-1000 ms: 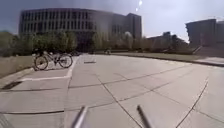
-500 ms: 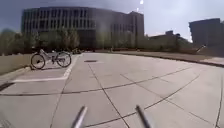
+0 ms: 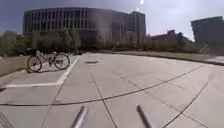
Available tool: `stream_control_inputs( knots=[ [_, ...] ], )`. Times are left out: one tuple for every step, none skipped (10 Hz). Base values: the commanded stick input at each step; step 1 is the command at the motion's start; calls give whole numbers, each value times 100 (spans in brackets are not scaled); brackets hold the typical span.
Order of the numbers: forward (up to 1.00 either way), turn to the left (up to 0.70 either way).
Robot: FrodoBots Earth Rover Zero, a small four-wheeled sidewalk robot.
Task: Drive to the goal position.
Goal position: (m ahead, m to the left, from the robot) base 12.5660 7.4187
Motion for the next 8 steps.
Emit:
stream_control_inputs(
  knots=[
    [70,0],
    [70,0],
    [70,19],
    [70,35],
    [70,23],
    [70,1],
    [70,0],
    [70,0]
  ],
)
